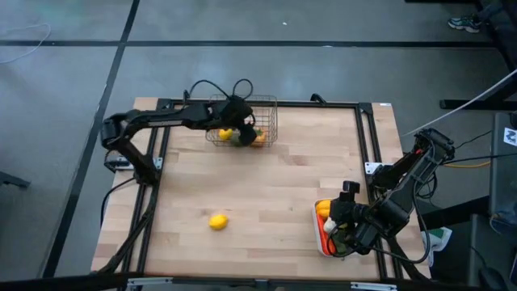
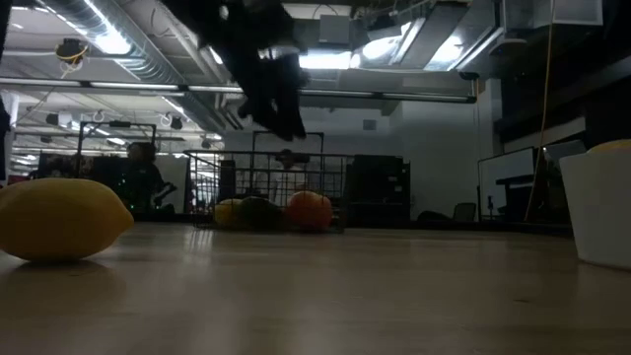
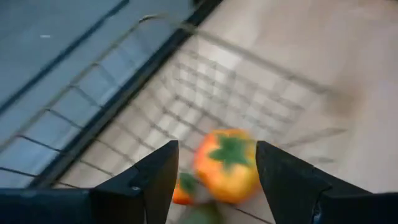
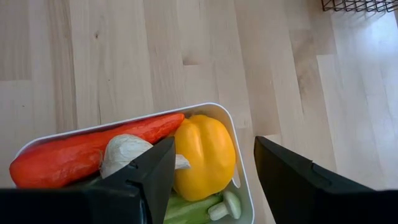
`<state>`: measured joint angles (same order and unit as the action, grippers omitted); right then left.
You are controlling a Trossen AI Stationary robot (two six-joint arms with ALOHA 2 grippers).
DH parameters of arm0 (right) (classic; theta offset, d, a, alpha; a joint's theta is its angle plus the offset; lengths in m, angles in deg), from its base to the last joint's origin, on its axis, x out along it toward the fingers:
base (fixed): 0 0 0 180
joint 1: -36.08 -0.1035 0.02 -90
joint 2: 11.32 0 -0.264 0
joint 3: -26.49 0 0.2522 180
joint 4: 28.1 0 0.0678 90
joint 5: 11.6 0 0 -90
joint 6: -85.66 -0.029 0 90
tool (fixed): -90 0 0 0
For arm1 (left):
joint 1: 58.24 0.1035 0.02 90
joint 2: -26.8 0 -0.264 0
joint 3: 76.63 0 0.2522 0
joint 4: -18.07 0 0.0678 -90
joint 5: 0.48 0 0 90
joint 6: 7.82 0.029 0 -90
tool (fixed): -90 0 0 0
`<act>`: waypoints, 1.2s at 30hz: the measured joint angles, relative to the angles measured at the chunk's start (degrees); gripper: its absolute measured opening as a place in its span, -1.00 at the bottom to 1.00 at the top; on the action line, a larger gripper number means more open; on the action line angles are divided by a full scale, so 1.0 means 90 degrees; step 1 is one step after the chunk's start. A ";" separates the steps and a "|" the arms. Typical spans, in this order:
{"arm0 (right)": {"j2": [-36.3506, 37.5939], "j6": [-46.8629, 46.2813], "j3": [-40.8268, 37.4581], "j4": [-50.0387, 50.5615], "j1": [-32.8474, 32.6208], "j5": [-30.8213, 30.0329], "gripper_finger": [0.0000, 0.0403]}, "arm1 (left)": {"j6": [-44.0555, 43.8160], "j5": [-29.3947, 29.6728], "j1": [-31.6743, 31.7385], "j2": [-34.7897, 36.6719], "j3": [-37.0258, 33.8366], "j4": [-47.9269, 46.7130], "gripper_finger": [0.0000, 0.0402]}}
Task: Sort produce into baskets
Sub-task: Put the lemon into the mesh basket
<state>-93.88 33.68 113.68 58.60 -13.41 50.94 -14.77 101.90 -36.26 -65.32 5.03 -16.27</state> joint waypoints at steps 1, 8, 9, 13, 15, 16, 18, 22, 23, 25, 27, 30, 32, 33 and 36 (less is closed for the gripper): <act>0.0000 0.0000 0.0000 -0.0002 0.0000 0.0000 0.08 | -0.0118 -0.0150 -0.0078 0.0178 0.0000 -0.0130 0.05; 0.0000 0.0000 0.0000 -0.0002 0.0000 0.0002 0.08 | -0.1290 -0.0863 -0.1085 0.1232 0.0000 -0.1659 0.05; 0.0000 0.0000 0.0000 -0.0004 0.0000 0.0000 0.08 | -0.1466 -0.0874 -0.1298 0.1332 0.0001 -0.1898 0.05; 0.0002 -0.0002 0.0000 -0.0016 0.0000 0.0000 0.08 | -0.2147 -0.0879 -0.2267 0.1492 0.0002 -0.2681 0.05; 0.0002 -0.0010 0.0000 -0.0117 0.0000 0.0002 0.08 | -0.2508 -0.0882 -0.2790 0.1488 0.0002 -0.2857 0.05; 0.0002 -0.0010 0.0000 -0.0196 0.0000 0.0002 0.08 | -0.2643 -0.0884 -0.3058 0.1479 0.0002 -0.2897 0.05; 0.0002 -0.0005 0.0000 -0.0326 0.0000 0.0002 0.08 | -0.2842 -0.0891 -0.3529 0.1446 0.0002 -0.2867 0.05; 0.0002 -0.0005 0.0000 -0.0412 0.0000 0.0002 0.08 | -0.3110 -0.0892 -0.4313 0.1440 0.0002 -0.2851 0.05; 0.0002 -0.0005 0.0000 -0.0445 0.0000 0.0002 0.08 | -0.3231 -0.0891 -0.4457 0.1441 0.0002 -0.2832 0.05; 0.0002 -0.0005 0.0000 -0.0474 0.0000 0.0002 0.08 | -0.3467 -0.0892 -0.4697 0.1433 0.0002 -0.2833 0.05; 0.0002 -0.0005 0.0000 -0.0483 0.0000 0.0002 0.08 | -0.3757 -0.0892 -0.4857 0.1400 0.0004 -0.2831 0.05; 0.0002 -0.0005 0.0000 -0.0480 0.0000 0.0002 0.08 | -0.4177 -0.0974 -0.5003 0.1288 0.0005 -0.2827 0.05; 0.0002 -0.0005 0.0000 -0.0485 0.0000 0.0002 0.08 | -0.4362 -0.1172 -0.5048 0.1171 0.0005 -0.2823 0.05; 0.0002 -0.0005 0.0000 -0.0483 0.0000 0.0004 0.08 | -0.4419 -0.1327 -0.5069 0.1079 0.0005 -0.2821 0.05; 0.0002 -0.0005 0.0000 -0.0491 0.0000 0.0005 0.08 | -0.4515 -0.1876 -0.5099 0.0734 0.0005 -0.2828 0.05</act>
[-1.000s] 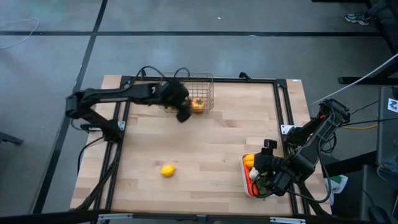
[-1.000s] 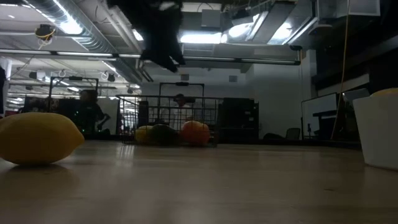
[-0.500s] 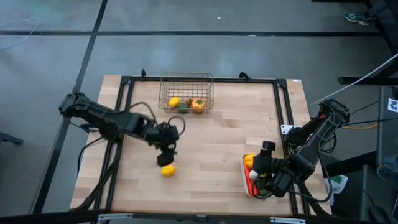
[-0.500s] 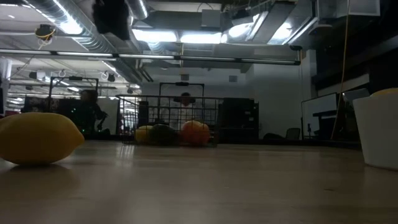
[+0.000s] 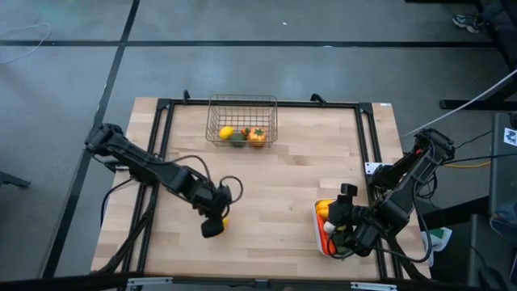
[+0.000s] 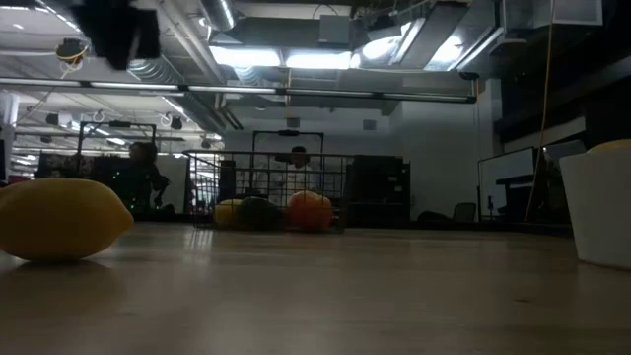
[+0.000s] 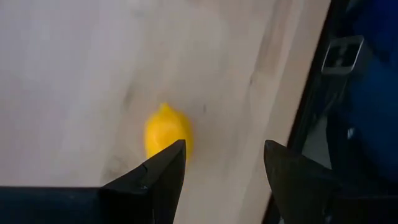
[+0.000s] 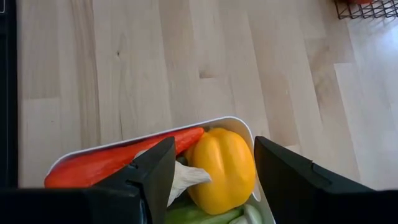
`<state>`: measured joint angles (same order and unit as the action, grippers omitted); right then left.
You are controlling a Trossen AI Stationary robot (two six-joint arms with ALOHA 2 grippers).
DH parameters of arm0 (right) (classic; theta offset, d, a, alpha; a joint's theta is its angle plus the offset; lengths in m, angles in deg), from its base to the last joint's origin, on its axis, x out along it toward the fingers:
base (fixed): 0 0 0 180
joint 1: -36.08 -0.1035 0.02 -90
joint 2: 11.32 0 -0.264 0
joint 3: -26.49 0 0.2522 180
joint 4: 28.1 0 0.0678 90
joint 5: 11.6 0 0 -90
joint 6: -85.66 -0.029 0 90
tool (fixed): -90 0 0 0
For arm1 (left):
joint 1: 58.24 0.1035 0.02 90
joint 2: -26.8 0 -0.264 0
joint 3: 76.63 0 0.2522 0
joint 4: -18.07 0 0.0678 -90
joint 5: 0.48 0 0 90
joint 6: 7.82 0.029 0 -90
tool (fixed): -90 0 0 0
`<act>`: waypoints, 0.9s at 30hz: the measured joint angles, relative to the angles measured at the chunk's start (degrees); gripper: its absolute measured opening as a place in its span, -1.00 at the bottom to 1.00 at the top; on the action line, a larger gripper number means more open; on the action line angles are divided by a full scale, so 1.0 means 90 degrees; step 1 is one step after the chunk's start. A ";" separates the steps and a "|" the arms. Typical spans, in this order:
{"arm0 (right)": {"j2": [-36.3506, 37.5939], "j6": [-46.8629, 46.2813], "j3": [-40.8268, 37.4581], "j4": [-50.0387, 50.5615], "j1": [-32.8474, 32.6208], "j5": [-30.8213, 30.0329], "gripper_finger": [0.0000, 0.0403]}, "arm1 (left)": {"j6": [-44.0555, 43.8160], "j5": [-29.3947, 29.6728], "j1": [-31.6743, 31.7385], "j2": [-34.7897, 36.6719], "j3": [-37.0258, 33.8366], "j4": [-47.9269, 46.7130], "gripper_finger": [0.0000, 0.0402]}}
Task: Sort produce into baskets
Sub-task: Put the lemon into the mesh basket
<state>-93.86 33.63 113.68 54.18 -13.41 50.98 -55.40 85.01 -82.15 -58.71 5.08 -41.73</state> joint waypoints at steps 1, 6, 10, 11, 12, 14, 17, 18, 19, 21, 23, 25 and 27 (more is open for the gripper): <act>0.0000 0.0000 0.0000 -0.0004 0.0000 0.0000 0.08 | -0.0001 -0.0163 -0.0018 -0.0116 0.0000 -0.0005 0.05; 0.0000 0.0000 0.0000 -0.0006 0.0000 0.0000 0.08 | 0.0257 -0.0492 -0.0014 -0.0684 0.0000 -0.0007 0.05; 0.0000 0.0000 0.0000 -0.0007 0.0000 0.0000 0.08 | 0.0348 -0.0489 -0.0011 -0.1079 0.0000 -0.0009 0.05; 0.0000 0.0000 0.0000 -0.0009 0.0000 0.0000 0.08 | 0.0424 -0.0488 -0.0011 -0.1182 0.0000 -0.0010 0.05; 0.0000 0.0000 0.0000 -0.0008 0.0000 0.0000 0.08 | 0.0478 -0.0485 -0.0011 -0.1274 0.0000 -0.0013 0.05; 0.0000 0.0000 0.0000 -0.0011 0.0000 0.0000 0.08 | 0.0506 -0.0487 -0.0014 -0.1437 0.0000 -0.0013 0.05; 0.0000 0.0000 0.0000 -0.0015 0.0000 0.0000 0.08 | 0.0507 -0.0489 -0.0011 -0.1624 0.0000 -0.0015 0.05; 0.0000 0.0000 0.0000 -0.0015 0.0000 0.0000 0.08 | 0.0517 -0.0489 -0.0011 -0.1653 0.0000 -0.0019 0.05; 0.0000 0.0000 0.0000 -0.0016 0.0000 0.0000 0.08 | 0.0518 -0.0489 -0.0011 -0.1676 -0.0001 -0.0016 0.05; 0.0000 0.0000 0.0000 -0.0016 0.0000 0.0000 0.08 | 0.0521 -0.0472 -0.0011 -0.1712 -0.0001 -0.0029 0.05; 0.0000 0.0000 0.0000 -0.0014 0.0000 0.0000 0.08 | 0.0521 -0.0417 -0.0011 -0.1717 0.0000 -0.0084 0.05; 0.0000 0.0000 0.0000 -0.0016 0.0000 0.0000 0.08 | 0.0519 -0.0394 -0.0011 -0.1712 -0.0002 -0.0147 0.05; 0.0000 0.0000 0.0000 -0.0016 0.0000 0.0000 0.08 | 0.0499 -0.0391 -0.0011 -0.1712 -0.0002 -0.0165 0.05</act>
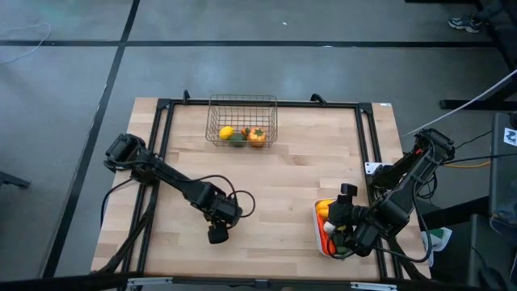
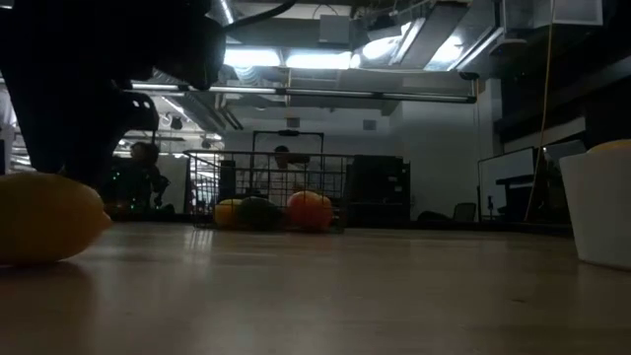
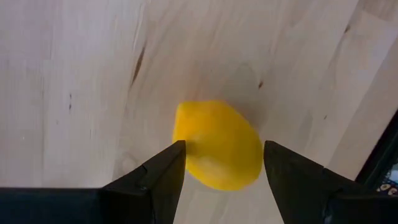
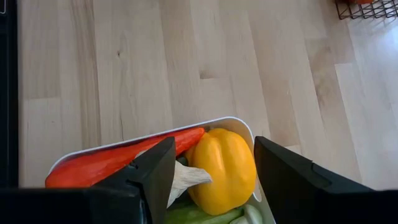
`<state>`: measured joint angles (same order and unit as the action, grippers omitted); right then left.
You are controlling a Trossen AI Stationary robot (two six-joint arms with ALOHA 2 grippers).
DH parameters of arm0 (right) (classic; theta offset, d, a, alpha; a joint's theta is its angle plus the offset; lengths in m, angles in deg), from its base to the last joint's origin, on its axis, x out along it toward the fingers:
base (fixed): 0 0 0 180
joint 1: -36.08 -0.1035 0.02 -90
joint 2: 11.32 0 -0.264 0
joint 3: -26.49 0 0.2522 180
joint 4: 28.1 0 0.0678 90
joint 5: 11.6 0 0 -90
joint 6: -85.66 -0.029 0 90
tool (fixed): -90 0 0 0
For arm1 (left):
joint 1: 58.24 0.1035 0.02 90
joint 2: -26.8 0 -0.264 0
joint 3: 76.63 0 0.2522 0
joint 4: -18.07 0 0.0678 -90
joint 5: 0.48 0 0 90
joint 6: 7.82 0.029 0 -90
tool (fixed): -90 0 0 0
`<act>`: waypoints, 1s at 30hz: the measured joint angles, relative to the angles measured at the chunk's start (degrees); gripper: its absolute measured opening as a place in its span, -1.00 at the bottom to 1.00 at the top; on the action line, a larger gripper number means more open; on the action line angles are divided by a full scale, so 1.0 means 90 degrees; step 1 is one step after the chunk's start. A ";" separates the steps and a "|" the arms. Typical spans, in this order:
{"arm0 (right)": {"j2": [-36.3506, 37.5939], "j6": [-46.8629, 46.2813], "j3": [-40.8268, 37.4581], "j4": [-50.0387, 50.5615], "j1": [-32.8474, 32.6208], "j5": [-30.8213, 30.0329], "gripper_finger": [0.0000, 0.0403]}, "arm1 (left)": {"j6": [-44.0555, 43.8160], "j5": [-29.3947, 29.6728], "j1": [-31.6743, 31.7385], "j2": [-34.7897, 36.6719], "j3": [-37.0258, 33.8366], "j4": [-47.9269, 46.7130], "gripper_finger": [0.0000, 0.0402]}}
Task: Sort produce into baskets
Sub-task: Put the lemon into the mesh basket
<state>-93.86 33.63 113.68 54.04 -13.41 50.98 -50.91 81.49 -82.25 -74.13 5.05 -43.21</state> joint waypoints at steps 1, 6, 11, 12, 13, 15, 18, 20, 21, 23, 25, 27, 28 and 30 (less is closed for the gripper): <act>0.0000 0.0000 0.0000 0.0001 0.0000 0.0000 0.08 | -0.0007 0.0001 0.0000 0.0000 0.0000 0.0010 0.05; 0.0000 0.0000 0.0000 0.0000 0.0000 0.0000 0.08 | -0.0080 0.0002 0.0000 0.0000 0.0000 0.0009 0.05; 0.0000 0.0000 0.0000 -0.0008 0.0000 0.0000 0.08 | -0.0463 -0.0013 0.0000 0.0000 0.0000 -0.0015 0.05; 0.0000 0.0000 0.0000 -0.0018 0.0000 0.0000 0.08 | -0.0614 -0.0020 0.0006 0.0000 0.0000 -0.0044 0.05; 0.0000 0.0000 0.0000 -0.0032 0.0000 0.0000 0.08 | -0.0751 -0.0035 0.0017 0.0000 0.0000 -0.0078 0.05; 0.0000 0.0000 0.0000 -0.0054 0.0000 0.0000 0.08 | -0.0992 -0.0050 0.0053 0.0002 0.0000 -0.0190 0.05; 0.0000 0.0000 0.0000 -0.0148 0.0000 0.0000 0.08 | -0.1564 -0.0164 0.0102 0.0002 0.0000 -0.0413 0.05; 0.0000 0.0000 0.0000 -0.0157 0.0000 0.0000 0.08 | -0.1988 -0.0322 0.0126 0.0002 0.0000 -0.0498 0.05; 0.0000 0.0000 0.0000 -0.0162 0.0000 0.0000 0.08 | -0.2173 -0.0388 0.0126 0.0002 0.0000 -0.0509 0.05; 0.0000 0.0000 0.0000 -0.0163 0.0000 0.0000 0.08 | -0.2573 -0.0461 0.0116 0.0002 0.0000 -0.0496 0.05; 0.0000 0.0000 0.0000 -0.0163 0.0000 0.0000 0.08 | -0.3052 -0.0524 0.0080 0.0002 0.0000 -0.0498 0.05; 0.0000 -0.0002 0.0000 -0.0163 0.0000 0.0002 0.08 | -0.3439 -0.0538 0.0046 0.0002 0.0000 -0.0496 0.05; 0.0000 -0.0011 0.0000 -0.0165 0.0000 0.0000 0.08 | -0.3624 -0.0538 0.0028 0.0002 0.0000 -0.0493 0.05; 0.0000 -0.0016 0.0000 -0.0176 0.0000 0.0001 0.08 | -0.4041 -0.0539 -0.0040 0.0002 0.0000 -0.0483 0.05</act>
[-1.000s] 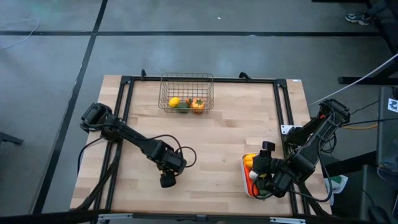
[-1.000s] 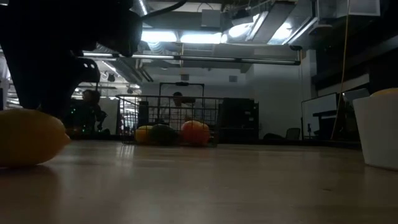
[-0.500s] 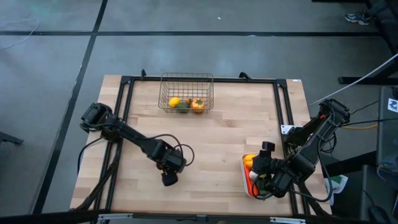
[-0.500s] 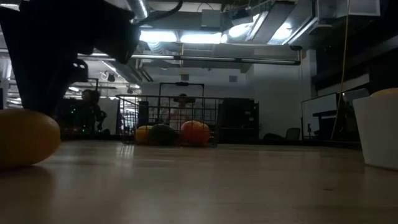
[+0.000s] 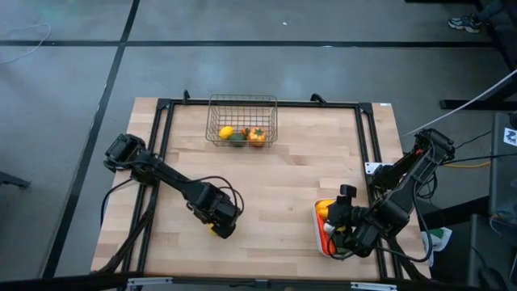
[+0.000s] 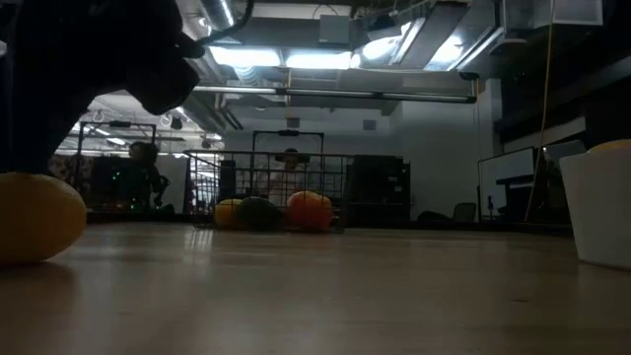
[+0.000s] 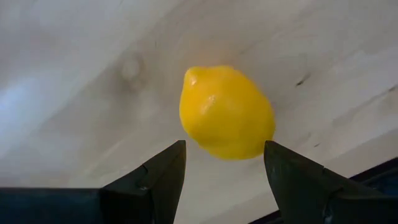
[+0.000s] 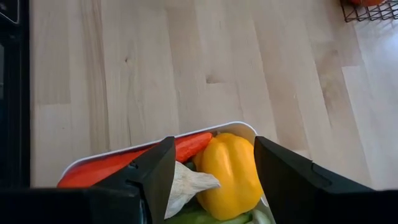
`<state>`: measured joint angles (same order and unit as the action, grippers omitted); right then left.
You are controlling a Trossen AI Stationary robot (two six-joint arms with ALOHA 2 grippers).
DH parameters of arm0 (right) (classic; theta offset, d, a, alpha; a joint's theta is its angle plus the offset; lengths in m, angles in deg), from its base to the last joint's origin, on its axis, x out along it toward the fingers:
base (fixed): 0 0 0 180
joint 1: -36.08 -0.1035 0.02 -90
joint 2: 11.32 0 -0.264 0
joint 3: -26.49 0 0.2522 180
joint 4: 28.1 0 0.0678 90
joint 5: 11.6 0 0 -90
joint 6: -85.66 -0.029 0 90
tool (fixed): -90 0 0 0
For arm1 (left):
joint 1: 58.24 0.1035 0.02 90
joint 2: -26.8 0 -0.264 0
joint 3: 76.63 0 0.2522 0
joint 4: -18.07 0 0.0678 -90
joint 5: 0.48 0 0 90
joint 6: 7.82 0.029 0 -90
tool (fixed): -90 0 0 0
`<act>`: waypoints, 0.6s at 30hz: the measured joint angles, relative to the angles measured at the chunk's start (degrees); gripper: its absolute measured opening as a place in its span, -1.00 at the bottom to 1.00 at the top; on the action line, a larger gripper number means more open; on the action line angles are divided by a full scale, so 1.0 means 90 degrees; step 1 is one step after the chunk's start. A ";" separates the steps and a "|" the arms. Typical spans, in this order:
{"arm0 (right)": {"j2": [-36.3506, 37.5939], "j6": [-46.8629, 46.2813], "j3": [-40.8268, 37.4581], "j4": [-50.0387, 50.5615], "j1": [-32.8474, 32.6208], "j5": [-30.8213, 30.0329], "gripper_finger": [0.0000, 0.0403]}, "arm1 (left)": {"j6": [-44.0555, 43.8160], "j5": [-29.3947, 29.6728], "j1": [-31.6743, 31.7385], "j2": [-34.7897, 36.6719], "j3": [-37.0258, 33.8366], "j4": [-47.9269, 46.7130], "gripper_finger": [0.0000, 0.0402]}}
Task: Sort produce into baskets
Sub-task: Put the lemon into the mesh basket
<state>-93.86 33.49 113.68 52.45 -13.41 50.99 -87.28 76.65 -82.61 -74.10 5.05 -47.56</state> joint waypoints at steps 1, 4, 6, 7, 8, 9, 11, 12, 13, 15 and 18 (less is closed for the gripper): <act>0.0000 0.0001 0.0000 -0.0016 0.0001 -0.0001 0.08 | -0.0197 0.0006 -0.0033 0.0000 0.0000 0.0004 0.05; 0.0000 0.0001 0.0000 -0.0108 0.0000 -0.0001 0.08 | -0.0603 0.0162 -0.0118 0.0000 0.0000 0.0017 0.05; 0.0000 0.0001 0.0000 -0.0141 0.0000 -0.0001 0.08 | -0.0900 0.0284 -0.0145 0.0000 0.0000 0.0054 0.05; 0.0000 0.0001 0.0000 -0.0145 0.0000 -0.0001 0.08 | -0.1053 0.0347 -0.0144 0.0000 0.0000 0.0076 0.05; 0.0000 0.0001 0.0000 -0.0153 0.0000 -0.0001 0.08 | -0.1168 0.0442 -0.0140 0.0000 0.0000 0.0096 0.05; 0.0000 0.0001 0.0000 -0.0156 0.0000 -0.0001 0.08 | -0.1253 0.0550 -0.0140 0.0000 0.0000 0.0122 0.05; 0.0000 0.0001 0.0000 -0.0157 0.0001 -0.0001 0.08 | -0.1418 0.0730 -0.0140 0.0000 0.0000 0.0204 0.05; 0.0000 0.0000 0.0000 -0.0159 0.0001 -0.0001 0.08 | -0.1494 0.0804 -0.0140 0.0000 0.0000 0.0222 0.05; 0.0000 0.0001 0.0000 -0.0164 0.0000 -0.0001 0.08 | -0.1535 0.0856 -0.0140 0.0000 0.0000 0.0216 0.05; 0.0000 -0.0001 0.0000 -0.0208 0.0000 -0.0001 0.08 | -0.1615 0.0952 -0.0140 0.0000 0.0000 0.0215 0.05; 0.0000 -0.0001 0.0000 -0.0348 0.0000 -0.0001 0.08 | -0.1813 0.1034 -0.0166 0.0000 0.0000 0.0213 0.05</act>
<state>-93.86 33.48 113.68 49.32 -13.41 50.98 -103.60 85.95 -84.10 -74.10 5.05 -45.64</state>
